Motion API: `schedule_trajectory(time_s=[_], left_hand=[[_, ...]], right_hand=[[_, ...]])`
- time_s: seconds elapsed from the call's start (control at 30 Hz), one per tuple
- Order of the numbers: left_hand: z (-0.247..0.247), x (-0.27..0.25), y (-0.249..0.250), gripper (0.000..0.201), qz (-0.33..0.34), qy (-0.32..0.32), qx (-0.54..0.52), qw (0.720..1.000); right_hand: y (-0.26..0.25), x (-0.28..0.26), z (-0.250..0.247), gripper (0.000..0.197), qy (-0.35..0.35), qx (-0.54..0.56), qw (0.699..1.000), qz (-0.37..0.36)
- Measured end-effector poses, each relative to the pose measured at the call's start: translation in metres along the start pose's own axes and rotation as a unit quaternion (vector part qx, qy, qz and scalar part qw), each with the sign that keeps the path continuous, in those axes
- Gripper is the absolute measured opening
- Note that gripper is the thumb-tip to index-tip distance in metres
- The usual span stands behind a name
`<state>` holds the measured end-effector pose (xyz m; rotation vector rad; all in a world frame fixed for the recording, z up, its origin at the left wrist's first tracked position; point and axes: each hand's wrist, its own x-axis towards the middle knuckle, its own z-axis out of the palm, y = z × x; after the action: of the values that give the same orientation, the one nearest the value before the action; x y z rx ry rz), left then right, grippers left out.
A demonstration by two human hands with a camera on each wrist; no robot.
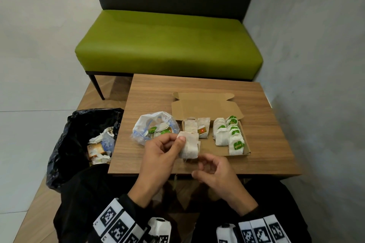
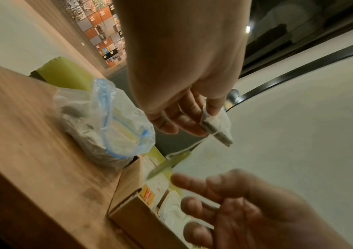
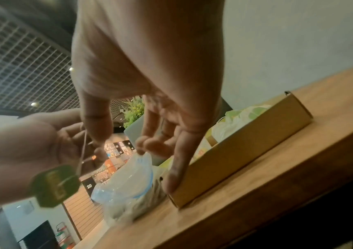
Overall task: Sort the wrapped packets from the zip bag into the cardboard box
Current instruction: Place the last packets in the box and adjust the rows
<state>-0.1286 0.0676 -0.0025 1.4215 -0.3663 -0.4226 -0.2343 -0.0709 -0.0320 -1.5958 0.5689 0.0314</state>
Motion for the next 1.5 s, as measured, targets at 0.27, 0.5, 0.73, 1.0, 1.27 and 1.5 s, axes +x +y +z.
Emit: schedule_trajectory(time_s=[0.27,0.5,0.73,1.0,1.27,1.5], left_hand=[[0.001,0.003,0.004,0.014,0.003,-0.005,0.013,1.000],[-0.013,0.013,-0.011,0.012,0.020,0.047,0.098,0.994],[-0.025,0.005,-0.022,0.012,0.015,-0.060,0.276,0.959],[-0.025,-0.034,-0.019,0.008,-0.074,-0.237,0.172,0.953],[-0.019,-0.037,0.019,0.011,-0.050,-0.204,0.001,0.978],[-0.021,0.001,0.021,0.010,0.034,-0.016,0.058,0.998]], right_hand=[[-0.001,0.001,0.018,0.022,-0.083,0.000,0.990,-0.113],[-0.008,-0.025,0.014,0.006,-0.107,-0.029,0.993,-0.034],[-0.064,-0.047,-0.019,0.015,-0.014,-0.118,0.990,-0.072],[-0.082,-0.002,-0.055,0.036,0.154,-0.156,0.961,-0.166],[-0.020,0.018,-0.028,0.018,0.154,-0.199,0.958,-0.139],[-0.007,-0.027,0.019,0.024,0.036,-0.134,0.988,-0.069]])
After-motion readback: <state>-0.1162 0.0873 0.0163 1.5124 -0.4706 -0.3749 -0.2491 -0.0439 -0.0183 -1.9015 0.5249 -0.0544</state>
